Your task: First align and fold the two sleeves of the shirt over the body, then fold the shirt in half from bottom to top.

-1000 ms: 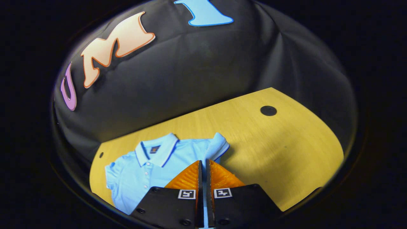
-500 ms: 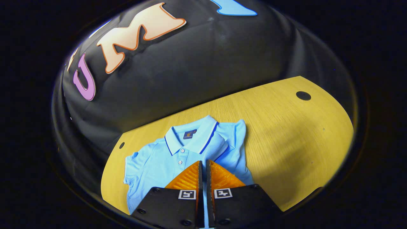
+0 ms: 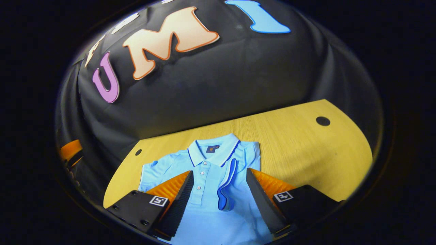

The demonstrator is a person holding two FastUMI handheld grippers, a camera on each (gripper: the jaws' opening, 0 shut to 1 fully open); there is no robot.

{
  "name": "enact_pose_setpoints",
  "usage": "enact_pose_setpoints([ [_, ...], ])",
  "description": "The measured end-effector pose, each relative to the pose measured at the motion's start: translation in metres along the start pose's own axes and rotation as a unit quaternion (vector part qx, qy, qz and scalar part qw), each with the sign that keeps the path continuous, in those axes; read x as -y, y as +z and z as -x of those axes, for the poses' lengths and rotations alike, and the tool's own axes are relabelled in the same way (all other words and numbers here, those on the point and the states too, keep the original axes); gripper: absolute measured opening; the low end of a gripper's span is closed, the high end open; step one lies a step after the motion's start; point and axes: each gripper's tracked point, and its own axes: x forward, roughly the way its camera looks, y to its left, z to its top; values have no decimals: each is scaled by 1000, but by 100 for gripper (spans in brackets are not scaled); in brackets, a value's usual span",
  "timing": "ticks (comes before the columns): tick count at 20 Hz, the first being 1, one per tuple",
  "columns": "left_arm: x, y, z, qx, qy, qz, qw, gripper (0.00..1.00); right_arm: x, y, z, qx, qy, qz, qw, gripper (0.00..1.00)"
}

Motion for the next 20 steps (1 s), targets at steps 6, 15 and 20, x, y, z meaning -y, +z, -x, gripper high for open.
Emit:
enact_pose_setpoints([
  [6, -6, -53, -60, -54, 11, 0, 998, 94, 18, -13, 63, 8, -16, 20, 1000, 97],
  [15, -29, -142, -128, -147, 36, -31, 988, 94, 44, -50, 107, -12, -51, -22, 998, 98],
  [20, -52, -172, -150, -178, 77, -29, 981, 94, 37, -53, 118, -6, -48, -7, 999, 98],
])
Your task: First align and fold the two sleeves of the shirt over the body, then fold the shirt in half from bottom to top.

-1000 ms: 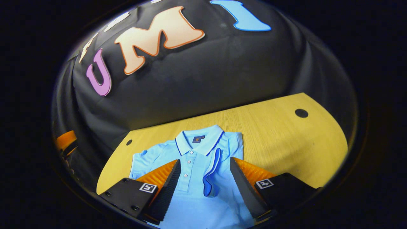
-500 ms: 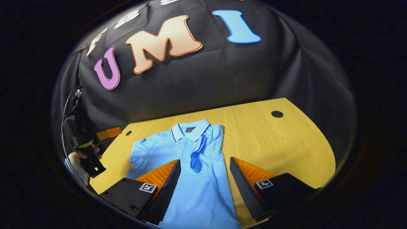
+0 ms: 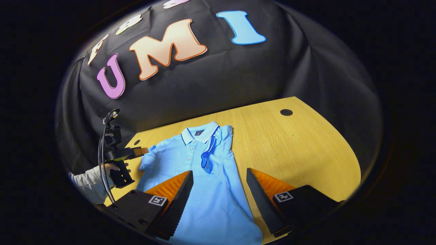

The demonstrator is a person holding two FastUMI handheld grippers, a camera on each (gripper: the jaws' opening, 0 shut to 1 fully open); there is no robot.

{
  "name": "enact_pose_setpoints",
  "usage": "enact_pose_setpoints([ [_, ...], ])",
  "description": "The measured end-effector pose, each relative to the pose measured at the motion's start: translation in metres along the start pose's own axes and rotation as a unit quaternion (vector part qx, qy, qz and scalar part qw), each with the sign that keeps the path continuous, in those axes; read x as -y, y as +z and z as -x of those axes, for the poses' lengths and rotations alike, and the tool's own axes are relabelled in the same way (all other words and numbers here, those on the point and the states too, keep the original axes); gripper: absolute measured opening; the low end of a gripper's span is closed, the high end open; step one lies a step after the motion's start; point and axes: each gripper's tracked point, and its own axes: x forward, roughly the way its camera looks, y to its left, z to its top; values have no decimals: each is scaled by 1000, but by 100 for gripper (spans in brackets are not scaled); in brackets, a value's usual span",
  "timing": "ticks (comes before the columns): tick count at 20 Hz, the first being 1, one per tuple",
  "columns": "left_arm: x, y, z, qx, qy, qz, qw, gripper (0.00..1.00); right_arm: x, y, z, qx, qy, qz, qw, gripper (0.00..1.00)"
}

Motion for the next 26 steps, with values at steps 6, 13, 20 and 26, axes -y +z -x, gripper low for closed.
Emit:
enact_pose_setpoints([
  [6, -4, -14, -18, -23, 10, 1, 1000, 94, -1, -6, 6, -3, -2, 7, 1000, 98],
  [13, 16, -18, -17, -36, -34, 1, 999, 65, -8, -8, 7, -1, 4, 2, 1000, 98],
  [20, 36, -20, -6, -67, -53, -43, 995, 0, -9, -2, 10, 7, 10, -2, 1000, 98],
  [26, 92, 7, 23, -39, -96, -44, 994, 0, -1, 4, 24, 22, 8, 8, 1000, 98],
])
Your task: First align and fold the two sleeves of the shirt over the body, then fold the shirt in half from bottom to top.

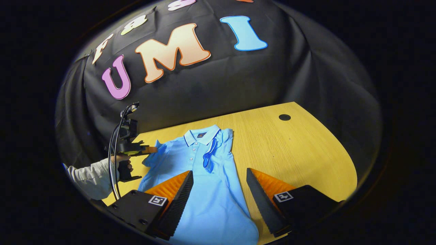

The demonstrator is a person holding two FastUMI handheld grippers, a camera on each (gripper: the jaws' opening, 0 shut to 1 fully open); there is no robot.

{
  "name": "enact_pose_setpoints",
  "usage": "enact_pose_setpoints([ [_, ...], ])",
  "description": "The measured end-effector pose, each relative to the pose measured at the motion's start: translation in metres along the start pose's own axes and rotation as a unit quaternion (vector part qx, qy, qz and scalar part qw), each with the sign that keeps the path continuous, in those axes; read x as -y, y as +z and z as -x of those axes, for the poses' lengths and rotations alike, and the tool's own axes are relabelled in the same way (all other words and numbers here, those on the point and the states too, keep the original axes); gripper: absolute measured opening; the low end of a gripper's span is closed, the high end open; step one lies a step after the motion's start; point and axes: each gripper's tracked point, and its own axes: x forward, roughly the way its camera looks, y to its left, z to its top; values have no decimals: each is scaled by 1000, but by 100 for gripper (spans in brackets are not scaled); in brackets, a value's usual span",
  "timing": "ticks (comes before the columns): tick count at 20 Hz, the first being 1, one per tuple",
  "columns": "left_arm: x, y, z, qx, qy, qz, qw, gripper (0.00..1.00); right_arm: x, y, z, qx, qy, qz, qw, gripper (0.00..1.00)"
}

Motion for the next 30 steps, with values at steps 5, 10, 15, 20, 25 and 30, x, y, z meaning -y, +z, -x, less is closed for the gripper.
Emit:
enact_pose_setpoints([
  [5, 46, -6, 0, -13, -33, 7, 999, 0, 3, -3, 3, 1, 1, -7, 1000, 98],
  [10, 74, -14, -5, -19, -51, 6, 998, 0, 5, -2, -1, 3, -2, -15, 1000, 98],
  [15, 102, -21, -6, -20, -95, -4, 995, 1, 5, -3, -15, 4, -11, -26, 1000, 98],
  [20, 108, -15, 18, 1, -133, -18, 991, 93, 2, 1, -23, 16, -29, -33, 999, 98],
  [25, 99, -12, 89, 53, -130, -23, 990, 97, -5, 10, 9, 54, -20, 17, 998, 98],
  [30, 78, -37, 182, 104, -106, -35, 988, 96, -16, -1, 61, 69, 8, 42, 997, 98],
])
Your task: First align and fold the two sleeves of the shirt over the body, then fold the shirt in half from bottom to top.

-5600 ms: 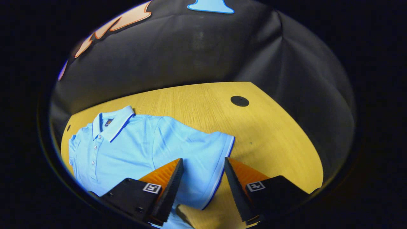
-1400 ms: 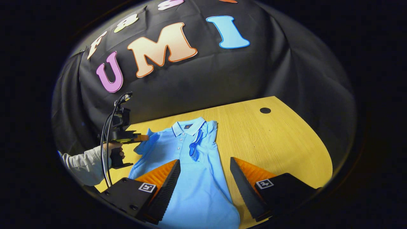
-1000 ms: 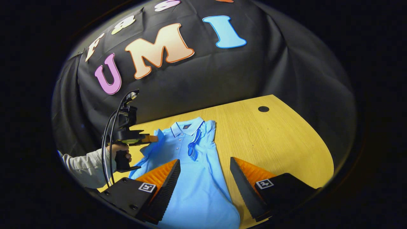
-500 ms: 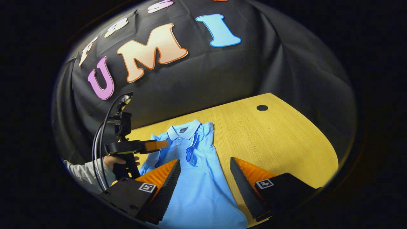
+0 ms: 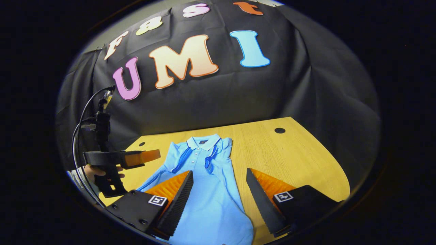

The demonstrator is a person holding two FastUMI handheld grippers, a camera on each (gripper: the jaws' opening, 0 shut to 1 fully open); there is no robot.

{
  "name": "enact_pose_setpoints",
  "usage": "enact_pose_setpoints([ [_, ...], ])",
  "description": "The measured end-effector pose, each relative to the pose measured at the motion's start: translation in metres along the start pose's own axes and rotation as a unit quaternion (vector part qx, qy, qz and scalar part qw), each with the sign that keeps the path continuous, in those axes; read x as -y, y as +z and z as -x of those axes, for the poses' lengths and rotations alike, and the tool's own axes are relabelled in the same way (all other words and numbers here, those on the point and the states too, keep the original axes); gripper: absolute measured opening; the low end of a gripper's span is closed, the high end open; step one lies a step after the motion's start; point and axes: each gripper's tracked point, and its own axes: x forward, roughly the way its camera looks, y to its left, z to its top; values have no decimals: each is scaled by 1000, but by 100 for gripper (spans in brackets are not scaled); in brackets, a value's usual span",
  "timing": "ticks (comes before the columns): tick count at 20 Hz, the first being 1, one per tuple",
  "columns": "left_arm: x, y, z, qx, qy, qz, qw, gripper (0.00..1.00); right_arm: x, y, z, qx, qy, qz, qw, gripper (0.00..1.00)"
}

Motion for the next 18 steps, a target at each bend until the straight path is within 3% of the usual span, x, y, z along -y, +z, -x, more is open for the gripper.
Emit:
enact_pose_setpoints([
  [7, -9, -50, 99, 8, 39, -13, 999, 96, -3, -17, 61, 10, 9, 40, 999, 98],
  [18, -24, -156, 183, -60, 68, -29, 995, 96, 28, -111, 118, -50, -59, 69, 995, 98],
])
